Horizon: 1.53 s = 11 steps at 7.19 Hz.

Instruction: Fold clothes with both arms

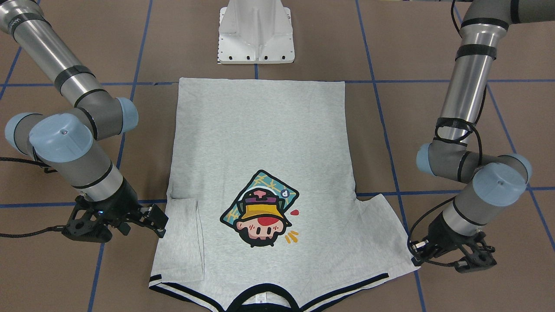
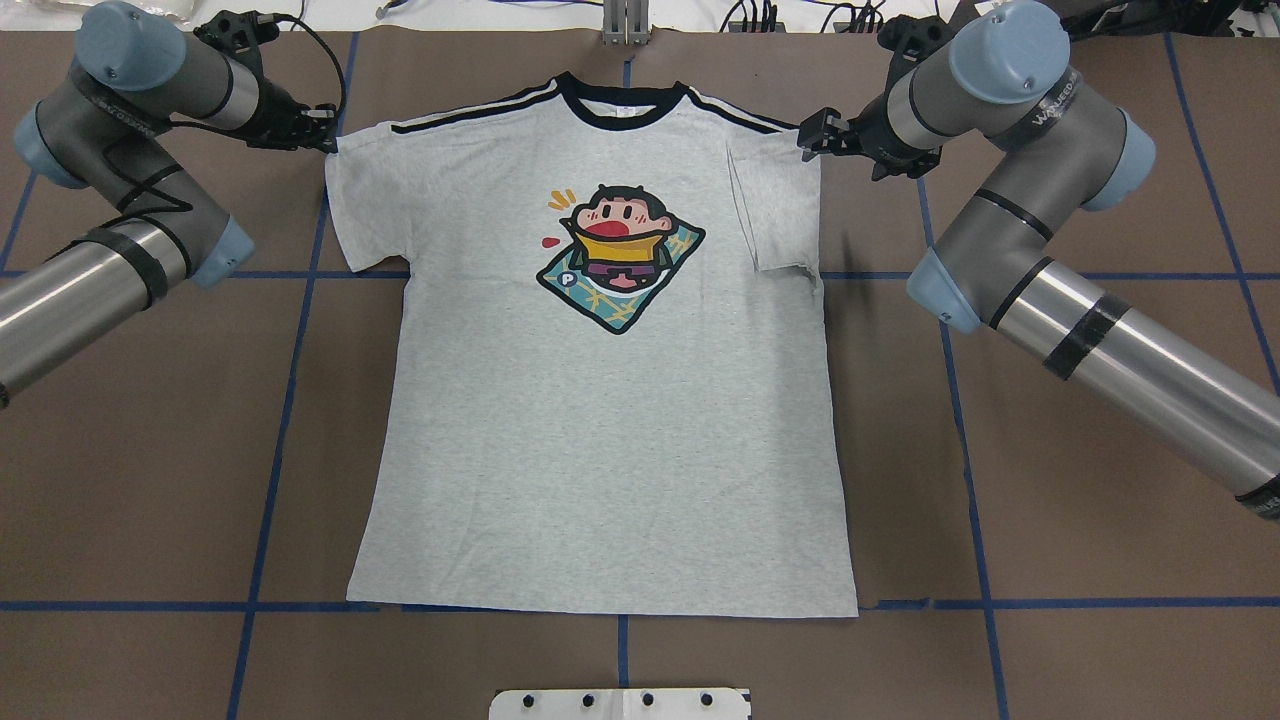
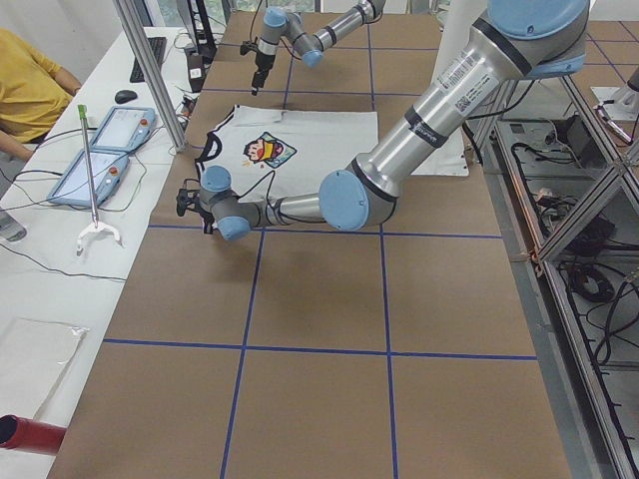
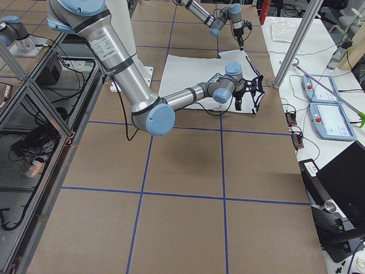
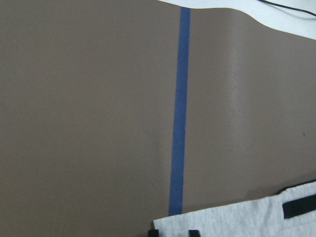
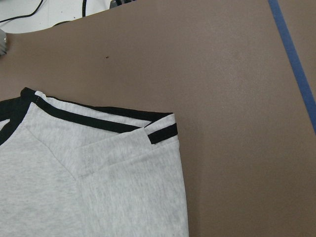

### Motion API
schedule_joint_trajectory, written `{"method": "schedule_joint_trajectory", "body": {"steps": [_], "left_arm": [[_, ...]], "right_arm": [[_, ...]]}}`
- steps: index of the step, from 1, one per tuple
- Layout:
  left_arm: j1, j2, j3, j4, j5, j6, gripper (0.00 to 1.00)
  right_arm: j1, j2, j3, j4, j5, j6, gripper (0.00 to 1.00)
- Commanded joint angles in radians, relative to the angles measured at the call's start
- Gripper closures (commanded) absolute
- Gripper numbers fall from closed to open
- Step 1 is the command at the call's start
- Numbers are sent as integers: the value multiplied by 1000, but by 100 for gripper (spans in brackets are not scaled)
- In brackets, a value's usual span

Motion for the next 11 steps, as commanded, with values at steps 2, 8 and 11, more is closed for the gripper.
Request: {"method": "schedule_joint_trajectory", "body": {"steps": [2, 8, 11], "left_arm": [[2, -25, -47, 6, -5, -46, 100], [140, -126, -184, 147, 160, -257, 100], [197, -127, -178, 153, 292, -258, 70]], "right_arm": [[0, 0, -1, -1, -3, 0, 0], [-1, 2, -1, 0, -1, 2, 0], [-1, 0, -2, -1, -3, 2, 0]]}}
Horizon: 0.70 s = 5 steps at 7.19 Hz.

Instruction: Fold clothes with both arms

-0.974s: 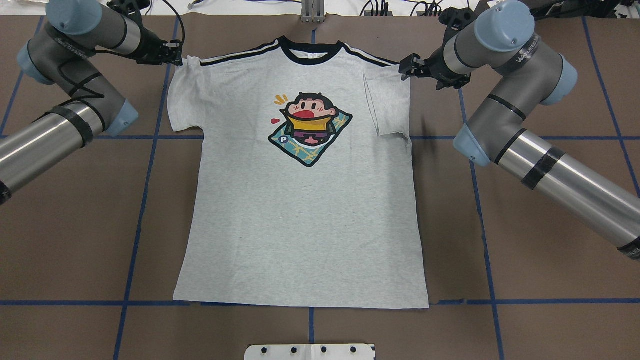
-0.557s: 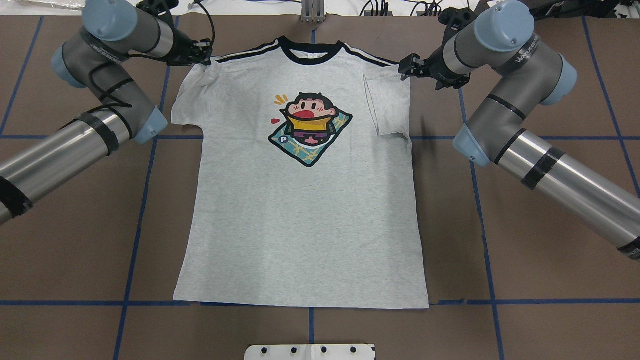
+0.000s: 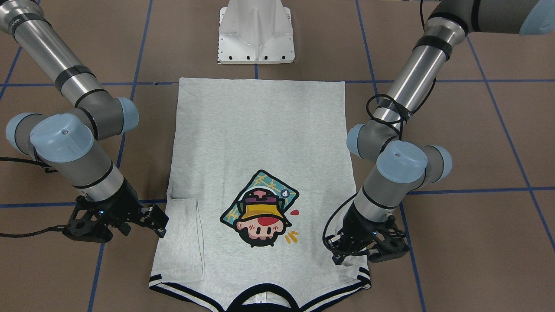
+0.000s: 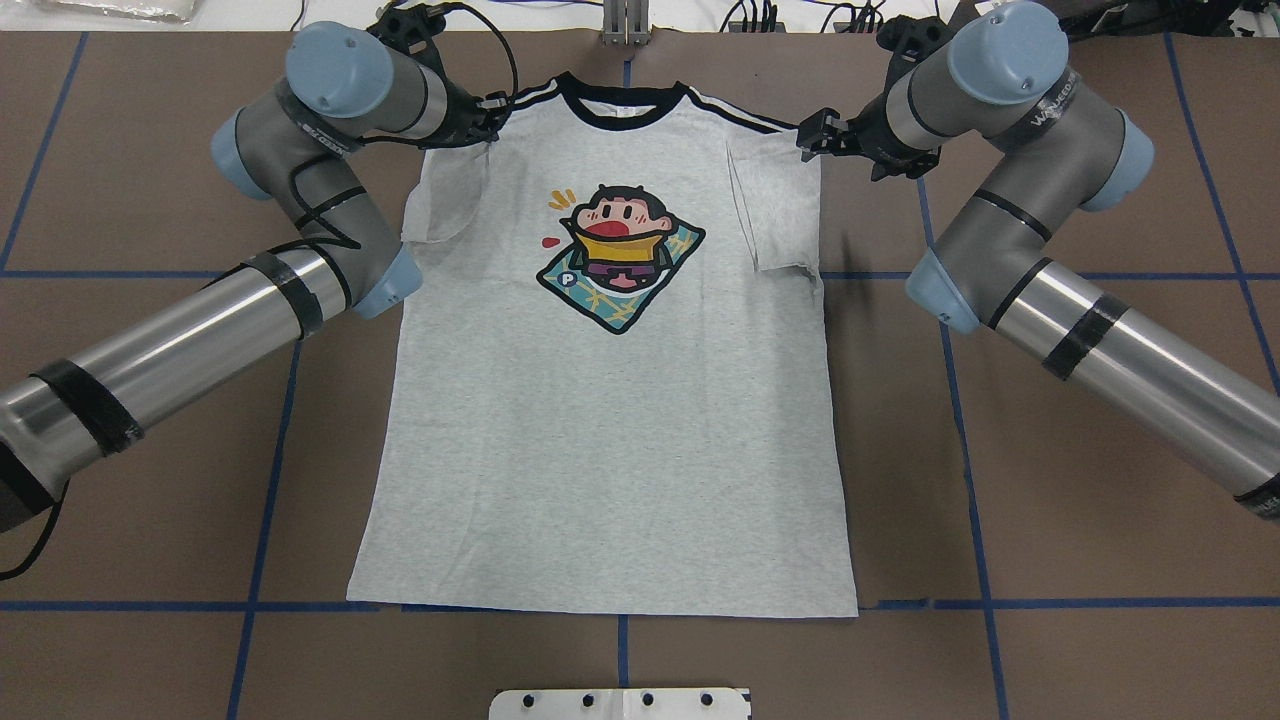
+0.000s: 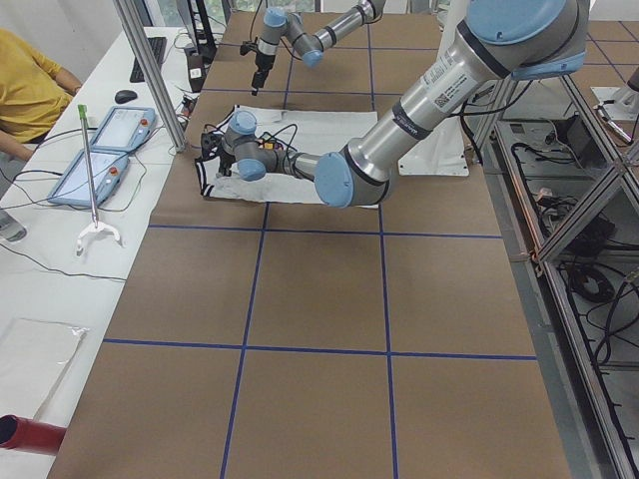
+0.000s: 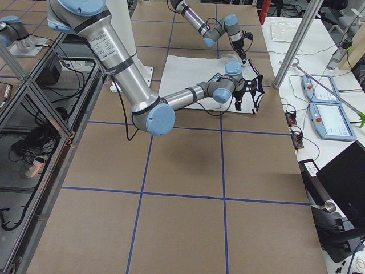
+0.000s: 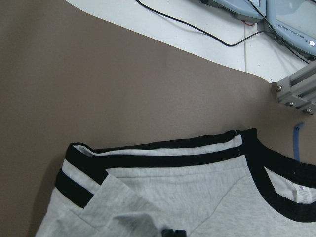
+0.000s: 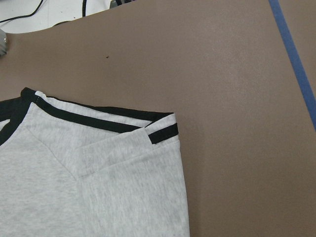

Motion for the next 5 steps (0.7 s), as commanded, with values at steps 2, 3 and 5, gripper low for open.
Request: {"method": "schedule_joint_trajectory", "body": {"steps": [2, 3, 5], "left_arm": [[24, -12, -2, 6, 45, -5, 51], [24, -11, -28, 6, 43, -13, 50], [27, 64, -246, 76, 8, -17, 46]], "right_arm": [[0, -1, -1, -1, -3, -1, 0], [2, -1, 3, -1, 5, 1, 0], [5, -53, 86, -7, 26, 13, 0]]}}
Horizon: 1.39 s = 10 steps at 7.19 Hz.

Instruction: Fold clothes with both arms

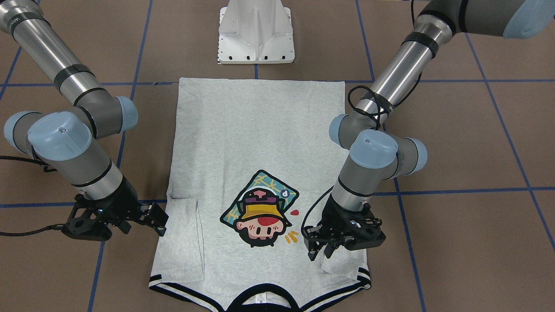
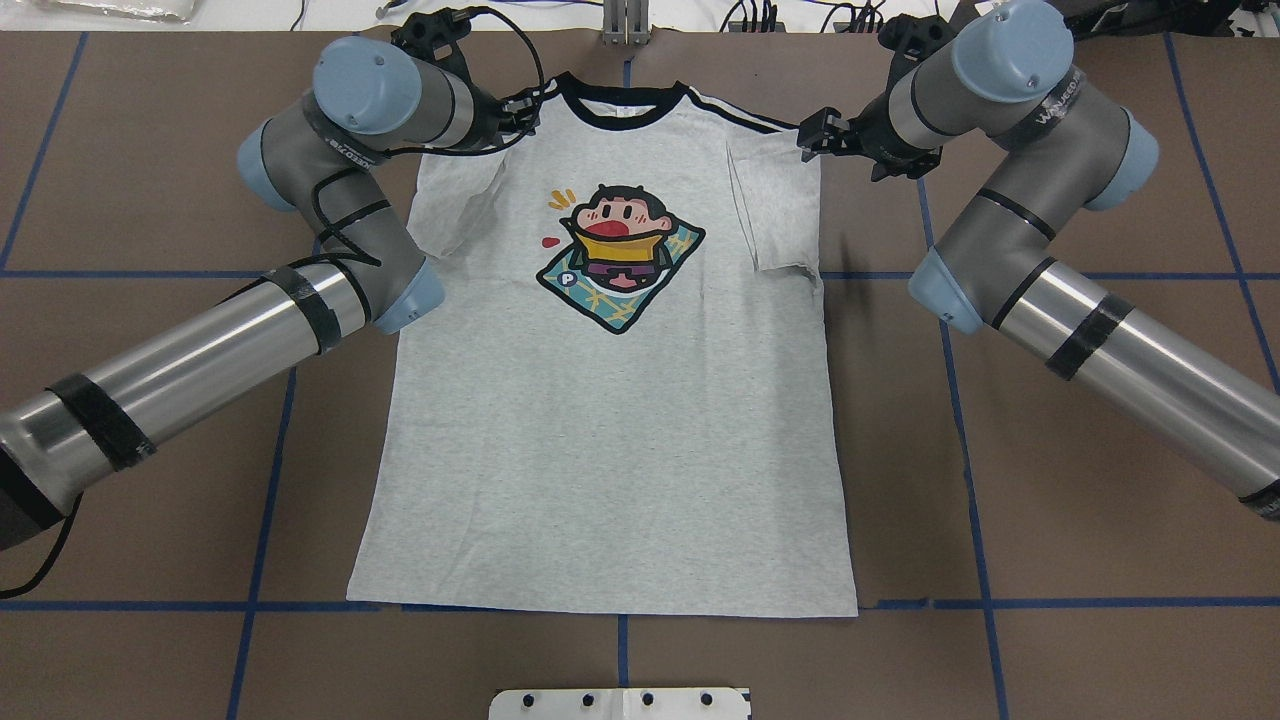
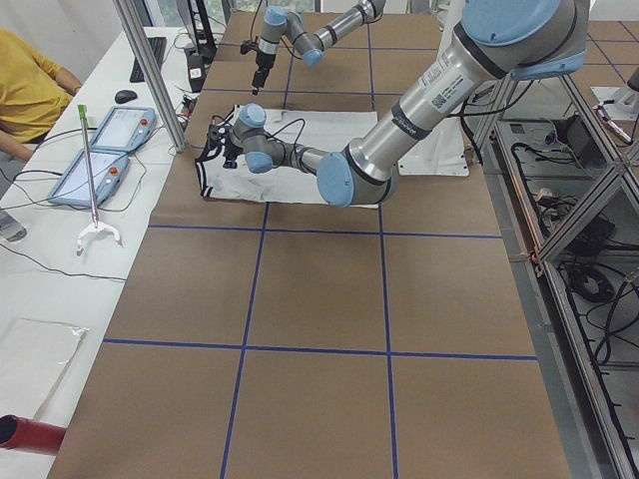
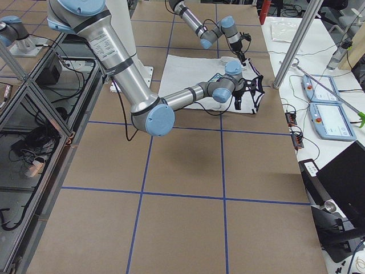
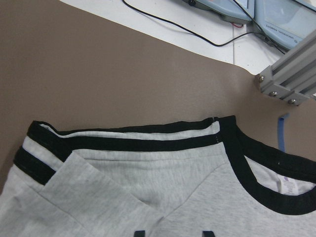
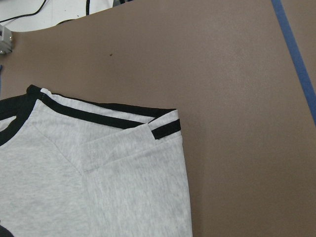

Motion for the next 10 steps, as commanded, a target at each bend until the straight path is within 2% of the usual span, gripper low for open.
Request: {"method": "schedule_joint_trajectory", "body": {"steps": [1, 2, 4, 5, 6, 7, 8, 9, 10], "left_arm": [[8, 122, -284, 120, -108, -4, 46], [9, 191, -413, 157, -145, -10, 45], [19, 315, -627, 227, -222, -10, 42], [22, 392, -727, 232, -231, -10, 38], [28, 473, -813, 234, -245, -10, 37], [29, 524, -850, 233, -253, -10, 36], [31, 538, -850, 233, -254, -8, 36], [34, 545, -847, 233, -253, -8, 36], [35, 560, -841, 231, -253, -4, 35]], "right_arm": [[-5, -98, 135, -7, 10, 29, 0], [-35, -164, 228, -10, 10, 131, 0], [-136, -237, 418, -131, -25, 333, 1], [-237, -299, 551, -224, -133, 422, 1], [-361, -358, 701, -366, -257, 496, 1], [-481, -371, 791, -489, -336, 650, 2], [-590, -385, 819, -515, -413, 816, 2], [-717, -429, 823, -518, -523, 904, 3], [-784, -446, 829, -523, -564, 931, 3]]}}
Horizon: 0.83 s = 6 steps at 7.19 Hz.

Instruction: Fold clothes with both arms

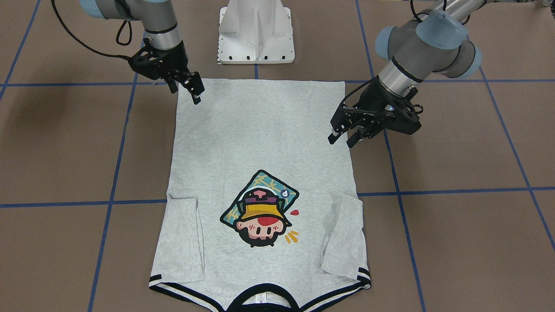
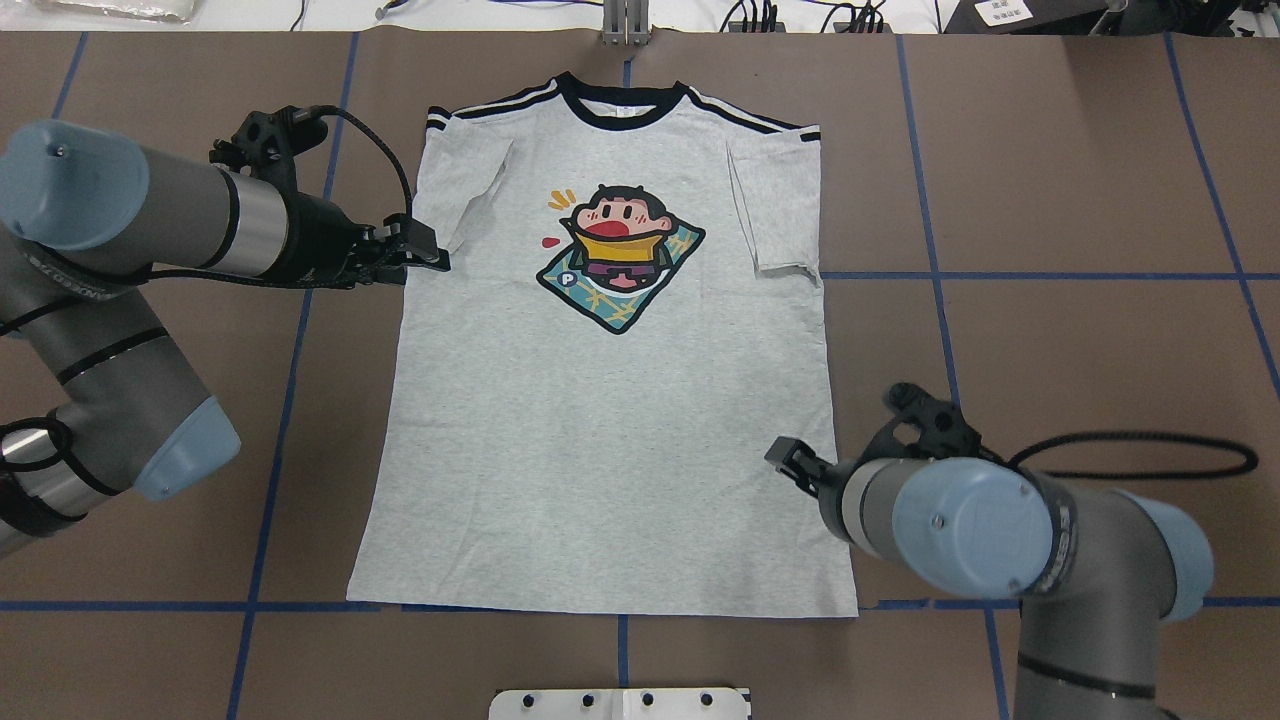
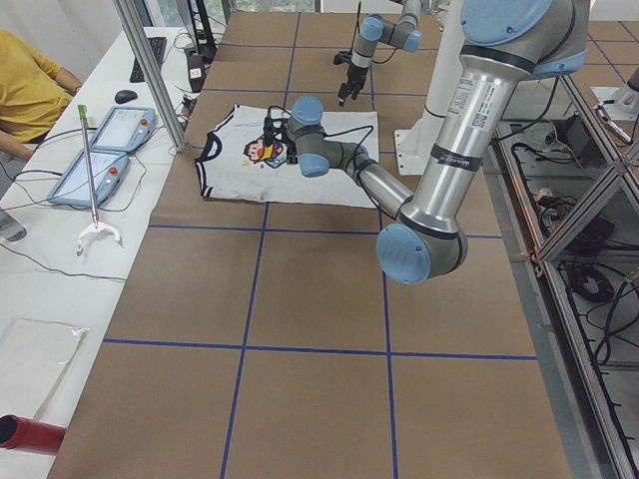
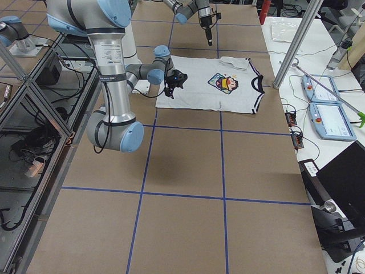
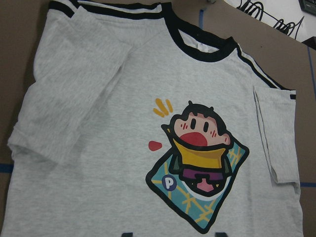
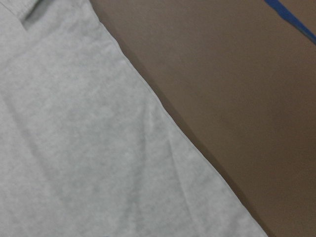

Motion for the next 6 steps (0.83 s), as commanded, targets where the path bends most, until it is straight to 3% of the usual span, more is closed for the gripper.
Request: {"method": "schedule_joint_trajectory", "body": {"steps": [1, 6], "left_arm": [[4, 18, 10, -4, 0, 8, 35], [8, 13, 13, -7, 9, 11, 35]], "right_arm": [[-144, -58, 14, -15, -82, 83, 4], [-169, -97, 11, -21, -78, 146, 13]]}}
